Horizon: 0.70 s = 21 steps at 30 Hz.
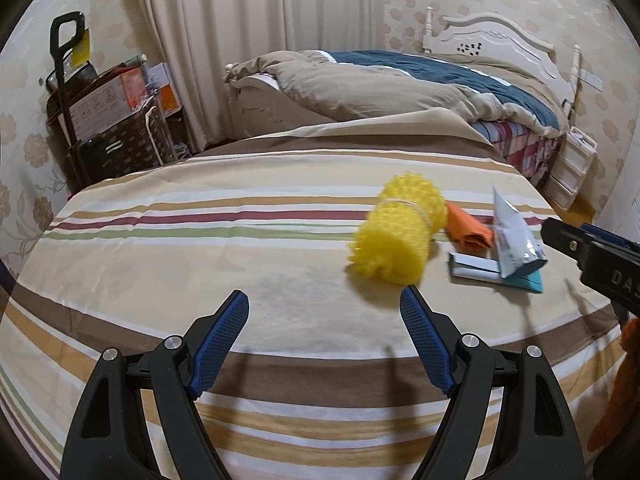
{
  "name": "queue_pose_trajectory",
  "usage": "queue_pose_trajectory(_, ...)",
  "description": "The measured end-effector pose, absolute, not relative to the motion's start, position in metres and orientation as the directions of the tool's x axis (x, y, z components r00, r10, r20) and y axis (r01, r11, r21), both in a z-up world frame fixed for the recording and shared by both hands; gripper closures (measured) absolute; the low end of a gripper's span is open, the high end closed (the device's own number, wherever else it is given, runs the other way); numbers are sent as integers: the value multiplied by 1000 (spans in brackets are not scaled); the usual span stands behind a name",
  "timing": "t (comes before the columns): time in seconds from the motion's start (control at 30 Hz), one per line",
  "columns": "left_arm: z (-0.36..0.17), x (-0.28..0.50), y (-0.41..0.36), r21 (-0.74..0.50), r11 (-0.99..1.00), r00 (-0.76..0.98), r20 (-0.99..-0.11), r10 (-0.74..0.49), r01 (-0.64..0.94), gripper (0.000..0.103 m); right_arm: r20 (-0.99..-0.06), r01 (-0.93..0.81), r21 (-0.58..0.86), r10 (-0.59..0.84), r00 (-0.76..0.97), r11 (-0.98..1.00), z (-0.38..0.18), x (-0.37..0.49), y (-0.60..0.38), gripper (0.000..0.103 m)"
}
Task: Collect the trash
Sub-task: 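Return to the pile and close the right tool on the white toothpaste tube, then grasp the yellow mesh net with the left tool while the right tool holds the tube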
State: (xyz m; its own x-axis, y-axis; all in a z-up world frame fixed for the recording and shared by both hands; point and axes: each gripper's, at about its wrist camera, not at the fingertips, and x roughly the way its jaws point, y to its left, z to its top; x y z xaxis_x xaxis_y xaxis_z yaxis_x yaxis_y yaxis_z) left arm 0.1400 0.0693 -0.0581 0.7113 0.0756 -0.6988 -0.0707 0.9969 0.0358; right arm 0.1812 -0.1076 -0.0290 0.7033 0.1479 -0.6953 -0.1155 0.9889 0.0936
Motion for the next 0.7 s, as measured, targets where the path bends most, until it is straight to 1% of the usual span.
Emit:
queue_pose_trajectory(0.1,-58,140,75,27,997,711,-699,75,-79,25,-704,-125,84,148,695,989,-31,191,-96,38)
queue_pose_trajectory(0.17,-58,141,78,18,996,709,-701,71,-82,24,-712,-125,77,142,688,989,-34,196,-91,42)
queue_pose_trajectory(0.23,-58,141,79,11,997,708,-703,66,-82,24,-726,-129,82,148,672,988,-39,200,-88,51)
queue_pose_trajectory(0.27,-59,141,79,10,997,709,-703,64,-80,24,-730,-129,84,150,667,988,-40,201,-87,53)
queue_pose_trajectory(0.37,-58,141,77,11,997,711,-701,59,-72,24,-743,-135,93,159,650,986,-45,204,-85,63)
queue_pose_trajectory(0.43,-58,142,75,9,998,714,-698,53,-64,24,-749,-142,94,165,642,985,-47,204,-83,76)
queue_pose_trajectory(0.5,-57,142,74,5,998,717,-696,43,-55,24,-753,-150,95,170,635,984,-49,204,-81,83)
queue_pose_trajectory(0.7,-56,145,66,3,1000,723,-691,24,-30,23,-747,-144,94,165,644,985,-48,202,-88,86)
